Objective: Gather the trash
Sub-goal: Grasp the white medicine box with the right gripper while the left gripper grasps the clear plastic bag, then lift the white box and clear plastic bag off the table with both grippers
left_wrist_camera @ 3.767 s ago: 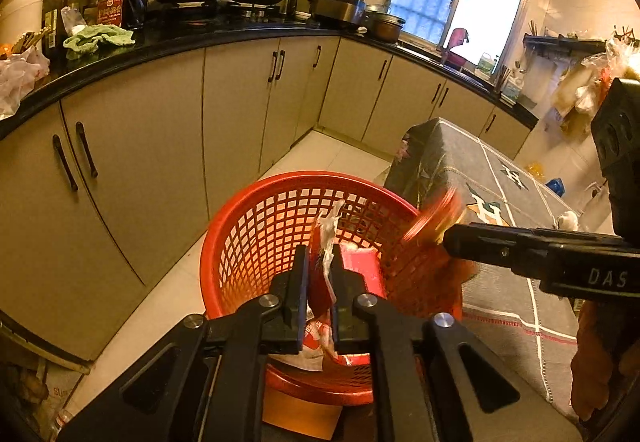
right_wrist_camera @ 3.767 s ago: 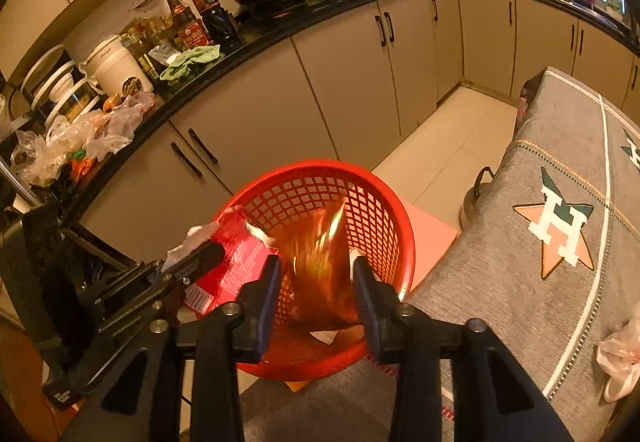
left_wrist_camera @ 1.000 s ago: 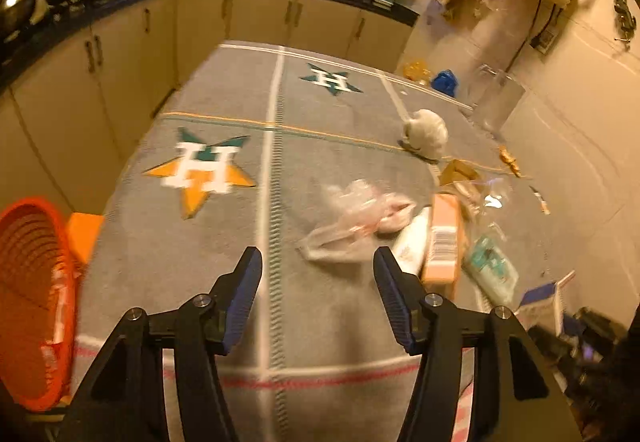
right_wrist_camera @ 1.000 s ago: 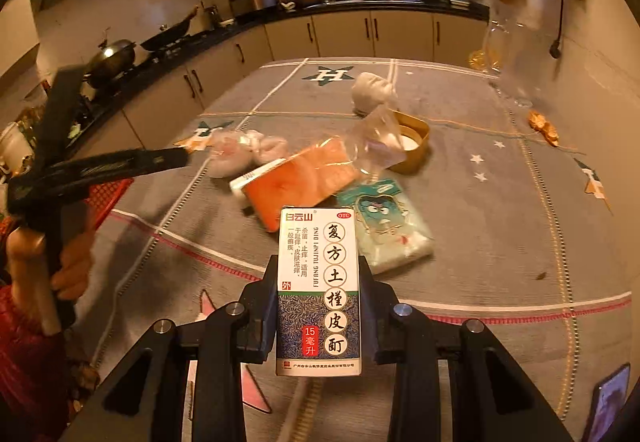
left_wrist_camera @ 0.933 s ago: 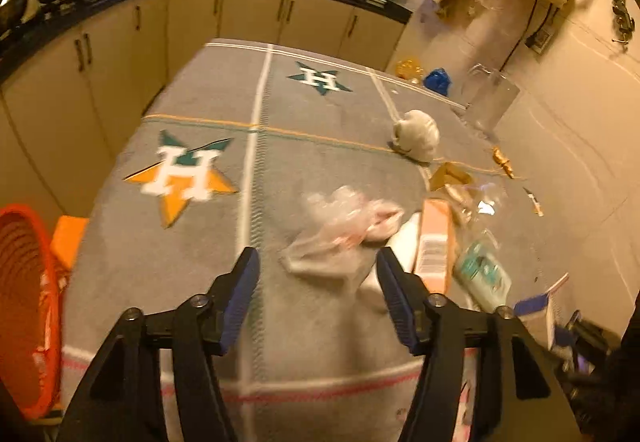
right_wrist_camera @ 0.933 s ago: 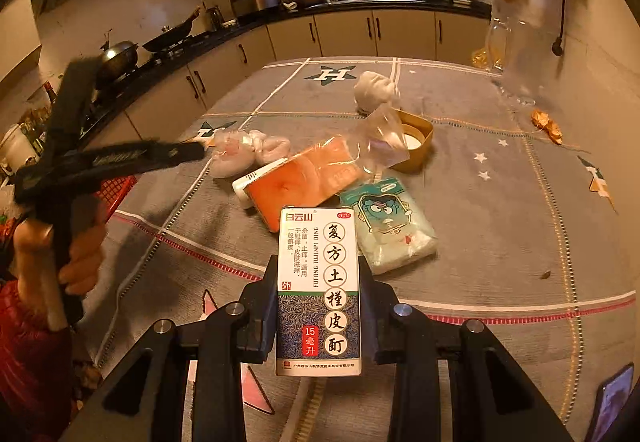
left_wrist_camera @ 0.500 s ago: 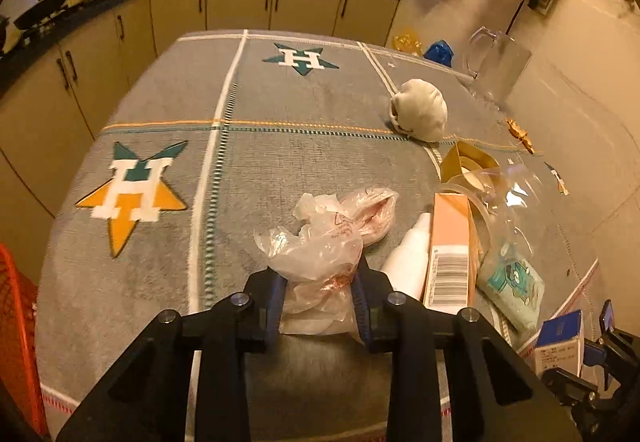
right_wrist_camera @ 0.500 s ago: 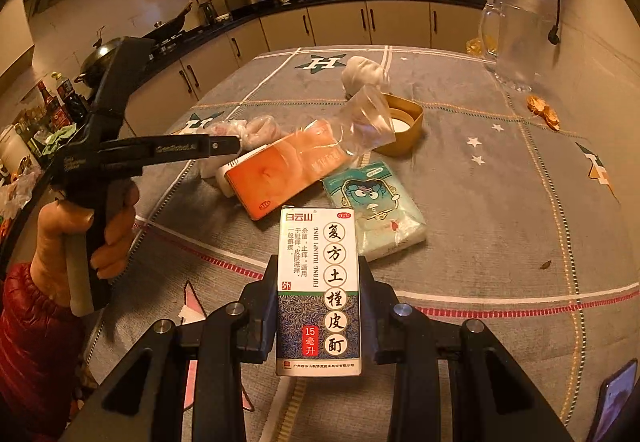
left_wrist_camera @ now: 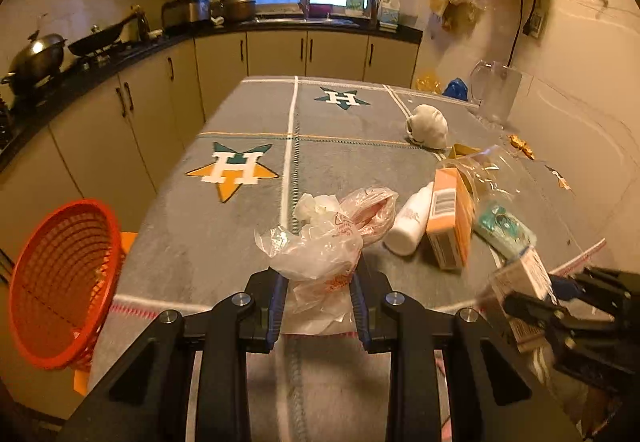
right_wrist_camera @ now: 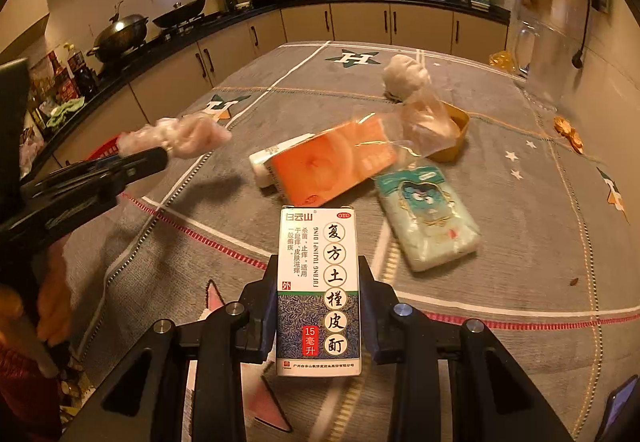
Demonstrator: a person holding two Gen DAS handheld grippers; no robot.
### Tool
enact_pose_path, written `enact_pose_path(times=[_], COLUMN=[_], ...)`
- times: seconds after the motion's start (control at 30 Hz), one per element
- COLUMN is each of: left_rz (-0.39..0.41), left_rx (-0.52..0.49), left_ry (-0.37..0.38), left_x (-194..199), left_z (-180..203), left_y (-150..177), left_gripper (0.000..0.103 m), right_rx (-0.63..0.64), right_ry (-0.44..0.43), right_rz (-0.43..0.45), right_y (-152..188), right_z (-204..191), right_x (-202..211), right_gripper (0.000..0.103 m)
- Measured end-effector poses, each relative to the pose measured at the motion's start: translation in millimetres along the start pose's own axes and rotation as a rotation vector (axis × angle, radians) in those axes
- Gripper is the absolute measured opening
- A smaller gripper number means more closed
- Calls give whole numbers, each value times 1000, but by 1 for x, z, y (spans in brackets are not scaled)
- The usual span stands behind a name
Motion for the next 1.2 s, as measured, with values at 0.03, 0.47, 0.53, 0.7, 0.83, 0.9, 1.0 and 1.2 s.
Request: enact_pose_path(times=[0.03,0.47,0.53,0.7,0.83,0.9,1.0,1.2], left_rz=[4,-23,-23,-20,-19,-20,-22,-23], left_rx=[0,0,-4,-1,0,-1,2,3], left_ry=[-4,22,19,20,20,20,21,22], left_x=[2,5,5,6,7,6,6,6], left_z=[0,7,7,7,8,7,6,5], left_y=[2,28,30,30,31,30,31,31], left_gripper=[28,28,28,28,28,28,28,28], right_rx=[3,46,50,66,80,85,84,78], right_ry=[1,51,60,82,99,106,114,113], right_rz=[-1,-3,-4,0,0,0,0,-8], right_y=[0,0,1,0,1,1,1,-1], right_z=[-2,-14,-15,-19,-23,-24,-24,-25], right_x=[-1,-4,-4,-3,-4,-4,-5,-7], right_gripper=[37,37,37,37,37,37,37,37])
Point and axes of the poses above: each gripper's, at about its wrist camera, not at the fingertips, and x roughly against the way its jaws point, z to its right, y to its underside, the point moved 7 cm from there along -x, roughly the way its jaws point, and after that the axes turned 9 degrees about -z, right-handed, at the moved point
